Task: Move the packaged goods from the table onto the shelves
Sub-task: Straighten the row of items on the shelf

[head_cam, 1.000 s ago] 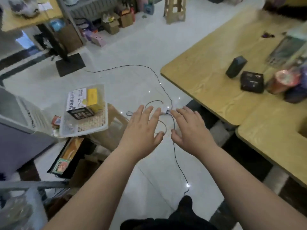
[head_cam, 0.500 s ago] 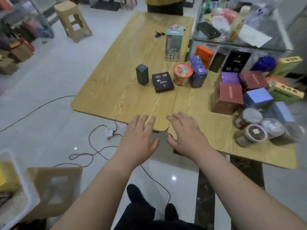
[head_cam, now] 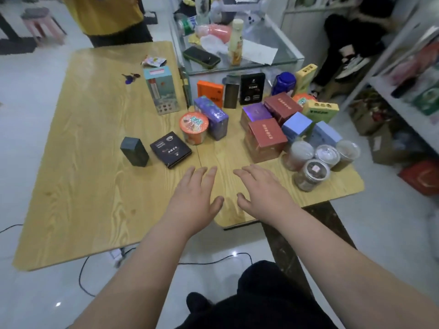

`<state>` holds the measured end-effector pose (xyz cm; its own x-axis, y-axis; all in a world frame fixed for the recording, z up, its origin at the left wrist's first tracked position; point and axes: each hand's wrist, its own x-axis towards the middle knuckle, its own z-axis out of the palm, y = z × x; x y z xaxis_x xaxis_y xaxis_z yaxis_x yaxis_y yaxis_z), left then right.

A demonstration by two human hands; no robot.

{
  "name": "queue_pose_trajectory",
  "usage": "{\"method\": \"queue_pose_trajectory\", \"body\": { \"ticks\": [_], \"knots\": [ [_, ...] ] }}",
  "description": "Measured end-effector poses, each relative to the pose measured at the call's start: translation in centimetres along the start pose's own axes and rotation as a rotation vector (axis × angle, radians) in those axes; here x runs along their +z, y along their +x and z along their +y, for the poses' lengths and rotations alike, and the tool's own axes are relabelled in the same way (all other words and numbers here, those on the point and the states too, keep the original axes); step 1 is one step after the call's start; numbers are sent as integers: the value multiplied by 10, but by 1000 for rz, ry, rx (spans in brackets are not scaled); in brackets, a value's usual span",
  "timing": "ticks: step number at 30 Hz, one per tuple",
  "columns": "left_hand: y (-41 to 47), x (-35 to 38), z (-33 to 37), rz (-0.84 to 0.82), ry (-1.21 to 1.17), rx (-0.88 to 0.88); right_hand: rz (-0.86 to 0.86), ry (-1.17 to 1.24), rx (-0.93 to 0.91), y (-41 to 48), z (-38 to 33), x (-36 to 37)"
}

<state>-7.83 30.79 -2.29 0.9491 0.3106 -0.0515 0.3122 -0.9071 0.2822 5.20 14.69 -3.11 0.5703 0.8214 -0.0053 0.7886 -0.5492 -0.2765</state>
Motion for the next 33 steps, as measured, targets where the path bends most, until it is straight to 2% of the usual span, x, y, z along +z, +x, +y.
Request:
{"method": "queue_pose_trajectory", "body": {
  "ticks": [6,11,17,21,28,30,33],
  "knots": [
    [58,13,12,-80,-25,100,-8,8,141,9,45,4],
    [116,32,28,-156,24,115,-19,-6,174,41,99,-2],
    [205,57,53,-203,22,48,-15,60,219,114,187,-24],
    [269,70,69,-291,-14,-69,-1,42,229,181,247,-39],
    [335,105,81,-408,101,-114,-286,-185,326,283,314,-34],
    [341,110,79,-433,114,-123,-381,-183,367,296,319,-27],
    [335,117,68,-396,52,-115,-400,-143,419,304,321,-19]
  ]
}}
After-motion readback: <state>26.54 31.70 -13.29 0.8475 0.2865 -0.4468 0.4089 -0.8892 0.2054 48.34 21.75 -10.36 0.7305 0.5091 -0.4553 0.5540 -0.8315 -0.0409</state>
